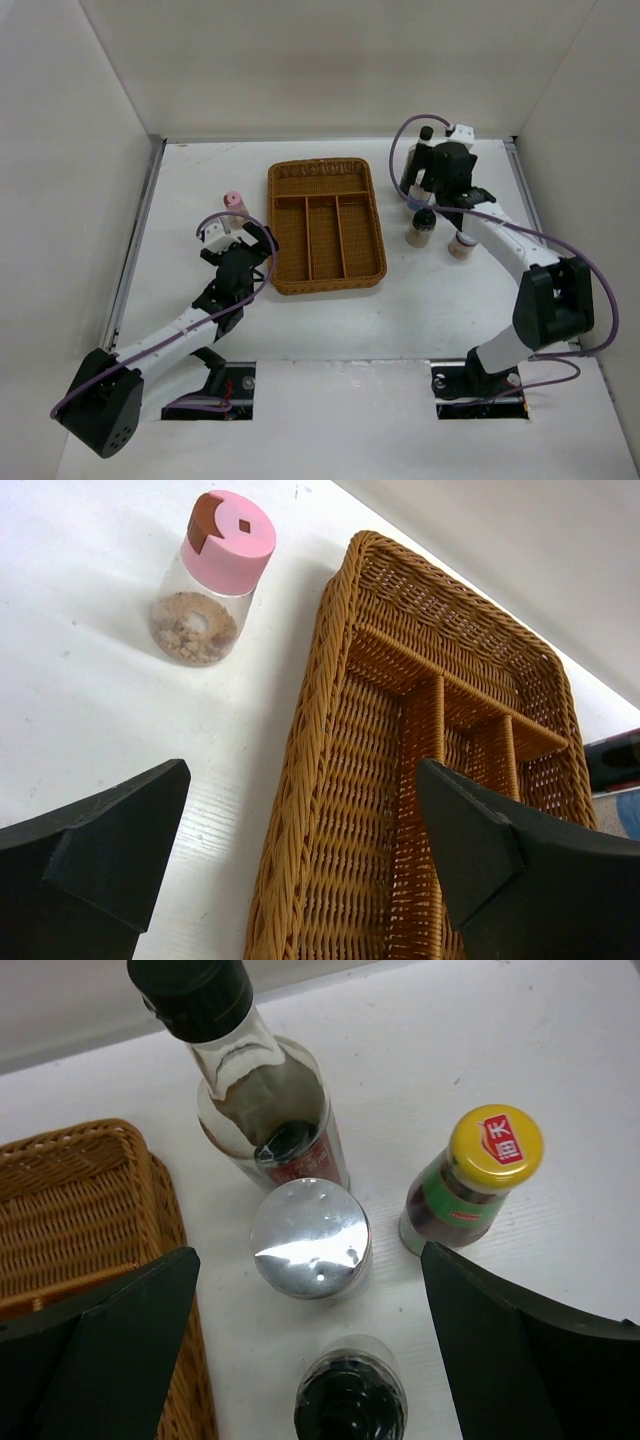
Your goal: Organize the condiment bottles
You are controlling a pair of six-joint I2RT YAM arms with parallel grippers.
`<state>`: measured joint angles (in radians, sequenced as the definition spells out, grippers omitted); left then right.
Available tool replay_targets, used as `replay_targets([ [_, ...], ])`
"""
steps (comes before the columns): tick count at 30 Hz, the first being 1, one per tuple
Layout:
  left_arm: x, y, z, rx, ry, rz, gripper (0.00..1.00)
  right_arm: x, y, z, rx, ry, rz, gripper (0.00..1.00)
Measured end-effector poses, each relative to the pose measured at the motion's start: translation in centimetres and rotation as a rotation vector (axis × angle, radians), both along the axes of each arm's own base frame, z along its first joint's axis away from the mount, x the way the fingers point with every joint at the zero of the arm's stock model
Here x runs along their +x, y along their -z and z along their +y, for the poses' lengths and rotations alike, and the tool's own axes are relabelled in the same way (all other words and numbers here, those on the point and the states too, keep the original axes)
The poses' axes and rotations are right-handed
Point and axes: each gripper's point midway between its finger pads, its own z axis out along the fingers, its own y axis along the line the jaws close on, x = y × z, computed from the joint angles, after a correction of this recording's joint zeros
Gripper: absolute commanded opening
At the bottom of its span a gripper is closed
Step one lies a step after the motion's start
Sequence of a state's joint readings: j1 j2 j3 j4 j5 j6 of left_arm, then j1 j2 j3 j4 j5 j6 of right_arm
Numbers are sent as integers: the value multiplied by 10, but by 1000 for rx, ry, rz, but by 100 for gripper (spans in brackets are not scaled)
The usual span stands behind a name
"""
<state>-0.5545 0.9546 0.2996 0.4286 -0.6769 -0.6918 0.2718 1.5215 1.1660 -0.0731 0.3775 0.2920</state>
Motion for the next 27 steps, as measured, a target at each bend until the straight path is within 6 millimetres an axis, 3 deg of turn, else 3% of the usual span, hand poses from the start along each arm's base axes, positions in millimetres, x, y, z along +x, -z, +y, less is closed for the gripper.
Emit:
replay_targets([
  [7,0,2,0,2,0,2,100,11,34,2,-10,-6,81,92],
  [13,0,2,0,0,0,0,100,22,50,1,-18,-1,120,81],
  [18,0,2,0,0,0,0,100,32,62,3,-31,4,136,59],
  [23,1,2,0,-1,0,-1,100,31,60,6,-48,4,130,54],
  [27,1,2,1,-1,-4,-1,100,24,48,22,-88,-29,109,54],
])
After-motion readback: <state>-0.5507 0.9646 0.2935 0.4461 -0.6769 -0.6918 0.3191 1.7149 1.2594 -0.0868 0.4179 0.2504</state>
